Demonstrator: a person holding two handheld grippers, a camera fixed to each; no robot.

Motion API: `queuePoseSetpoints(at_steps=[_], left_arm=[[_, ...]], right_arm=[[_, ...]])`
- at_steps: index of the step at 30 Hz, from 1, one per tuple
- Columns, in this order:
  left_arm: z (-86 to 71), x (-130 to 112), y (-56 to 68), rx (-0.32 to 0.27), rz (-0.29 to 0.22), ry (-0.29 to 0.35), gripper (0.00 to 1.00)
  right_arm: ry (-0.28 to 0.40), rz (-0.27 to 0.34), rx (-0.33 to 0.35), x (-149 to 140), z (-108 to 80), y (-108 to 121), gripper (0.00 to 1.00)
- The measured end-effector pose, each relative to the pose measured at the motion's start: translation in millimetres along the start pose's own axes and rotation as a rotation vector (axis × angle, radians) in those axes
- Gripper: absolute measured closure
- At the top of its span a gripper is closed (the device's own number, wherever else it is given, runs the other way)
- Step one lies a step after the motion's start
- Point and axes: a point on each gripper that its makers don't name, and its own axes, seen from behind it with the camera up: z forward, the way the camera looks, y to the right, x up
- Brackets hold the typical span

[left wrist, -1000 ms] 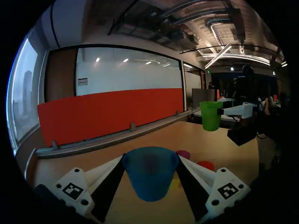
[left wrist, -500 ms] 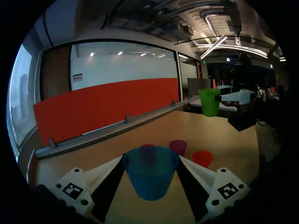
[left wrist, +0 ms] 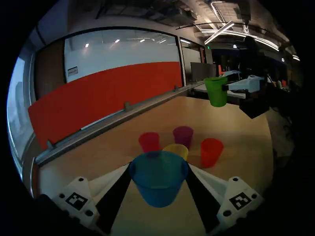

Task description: Pour water

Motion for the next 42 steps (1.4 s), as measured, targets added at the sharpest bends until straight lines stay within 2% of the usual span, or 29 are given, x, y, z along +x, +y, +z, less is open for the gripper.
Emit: queuePoseSetpoints(at_steps=[11, 21, 42], left_arm=[[7.1, -38, 12.4, -0.050, 0.025, -0.118, 0.11], [11.6, -63, 11.3, -0.071, 0.028, -0.200, 0.10], [23.3, -89, 16.3, -0.127, -0.033, -0.264, 0.11]], right_arm=[[-0.130, 0.013, -0.008, -40, 1.0, 12, 0.12], [-0.238, 0.042, -0.012, -69, 5.2, 20, 0.12], [-0.361, 0.041, 0.012, -118, 12.8, 23, 0.12]])
